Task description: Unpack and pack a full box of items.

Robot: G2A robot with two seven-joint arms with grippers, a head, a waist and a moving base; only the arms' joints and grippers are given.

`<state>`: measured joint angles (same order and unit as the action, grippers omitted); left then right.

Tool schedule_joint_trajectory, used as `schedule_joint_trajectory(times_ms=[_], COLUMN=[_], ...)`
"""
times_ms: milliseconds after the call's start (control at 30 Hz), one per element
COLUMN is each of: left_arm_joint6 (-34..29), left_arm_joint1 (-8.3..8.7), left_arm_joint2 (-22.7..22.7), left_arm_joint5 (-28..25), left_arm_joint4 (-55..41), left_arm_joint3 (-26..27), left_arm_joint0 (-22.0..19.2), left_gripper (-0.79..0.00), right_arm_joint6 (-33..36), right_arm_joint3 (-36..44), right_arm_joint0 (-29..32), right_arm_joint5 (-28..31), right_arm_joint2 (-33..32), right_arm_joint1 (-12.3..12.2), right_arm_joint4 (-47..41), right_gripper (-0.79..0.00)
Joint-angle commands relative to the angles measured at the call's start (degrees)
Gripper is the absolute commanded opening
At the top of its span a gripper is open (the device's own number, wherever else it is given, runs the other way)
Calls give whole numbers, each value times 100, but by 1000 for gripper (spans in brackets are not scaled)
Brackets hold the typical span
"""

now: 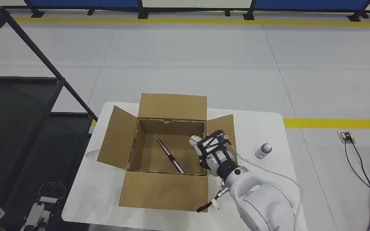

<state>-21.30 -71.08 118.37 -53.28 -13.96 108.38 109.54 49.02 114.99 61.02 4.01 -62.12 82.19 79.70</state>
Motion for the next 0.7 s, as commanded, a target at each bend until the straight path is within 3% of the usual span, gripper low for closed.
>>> schedule_joint_trajectory(times_ms=[0,333,400,667], left_arm_joint6=[0,0,0,0], left_arm_joint1=[0,0,0,0], left_arm_joint2=[0,0,0,0], left_arm_joint5=[0,0,0,0], left_arm_joint4=[0,0,0,0], left_arm_joint3=[0,0,0,0], left_arm_joint0=[0,0,0,0], left_gripper=[0,0,0,0], right_arm_joint6=[164,729,895,390], right_arm_joint3=[-744,-4344,-4916,-6639], right_arm_joint0=[-600,-3050,-3365,-4065], right_arm_joint5=[-168,-1405,-1466,-1597], right_arm_joint2=[469,2284,2469,2772], right_arm_joint1=[98,964,1149,1713], right_arm_joint4=[-11,-421,-682,-1337], right_gripper=[-785,-785,-785,-785])
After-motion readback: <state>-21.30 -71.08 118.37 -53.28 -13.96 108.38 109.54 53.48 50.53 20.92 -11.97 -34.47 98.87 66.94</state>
